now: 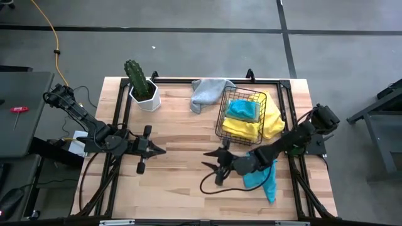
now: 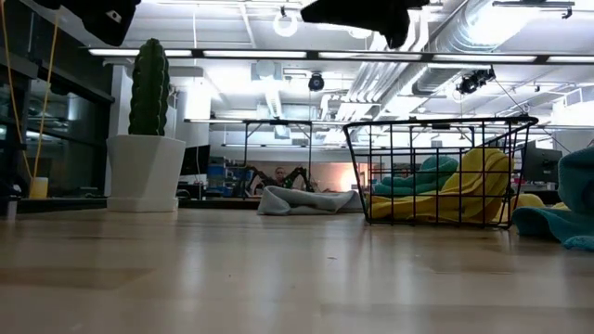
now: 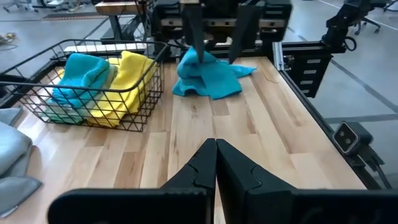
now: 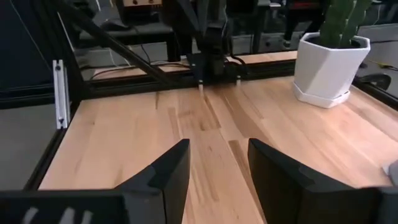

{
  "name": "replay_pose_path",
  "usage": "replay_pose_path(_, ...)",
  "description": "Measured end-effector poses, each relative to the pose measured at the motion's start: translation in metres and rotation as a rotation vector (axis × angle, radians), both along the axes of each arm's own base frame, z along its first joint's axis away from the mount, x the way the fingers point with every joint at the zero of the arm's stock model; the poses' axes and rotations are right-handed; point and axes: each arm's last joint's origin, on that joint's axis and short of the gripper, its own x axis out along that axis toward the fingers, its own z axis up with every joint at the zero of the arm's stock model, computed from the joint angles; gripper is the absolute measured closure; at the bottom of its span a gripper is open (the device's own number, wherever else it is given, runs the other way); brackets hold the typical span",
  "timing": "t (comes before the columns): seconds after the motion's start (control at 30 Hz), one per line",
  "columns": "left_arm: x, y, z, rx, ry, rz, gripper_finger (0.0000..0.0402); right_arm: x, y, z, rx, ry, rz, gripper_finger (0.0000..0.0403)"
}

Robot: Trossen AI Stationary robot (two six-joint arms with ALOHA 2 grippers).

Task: Fold microfiber towels
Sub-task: Fold the blue microfiber towel

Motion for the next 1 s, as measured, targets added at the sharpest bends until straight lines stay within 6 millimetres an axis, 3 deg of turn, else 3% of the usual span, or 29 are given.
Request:
replay_pose_path(0.2,0.0,0.0,0.0,0.009,0.001,0.002,0.04,-0.001,0.015,0.017,-0.031,0.156,-0.049,0.025)
replay_pose_path(0.4,-0.001,0.0,-0.002,0.012,0.017,-0.006,0.0401,-0.019,0.037,0.029,0.131,0.417,-0.19,0.025)
replay_pose_path(0.57,-0.001,-0.001,-0.002,-0.02,0.026,-0.023,0.0401,-0.052,0.06,0.014,0.302,0.583,-0.357,0.025)
replay_pose_path(0.77,-0.001,0.0,-0.003,-0.018,0.03,-0.014,0.0401,-0.099,0.083,-0.008,0.468,0.636,-0.683,0.025)
replay_pose_path(1.0,-0.001,0.0,-0.003,-0.018,0.029,-0.013,0.0402,-0.142,0.095,-0.019,0.463,0.674,-0.974,0.025)
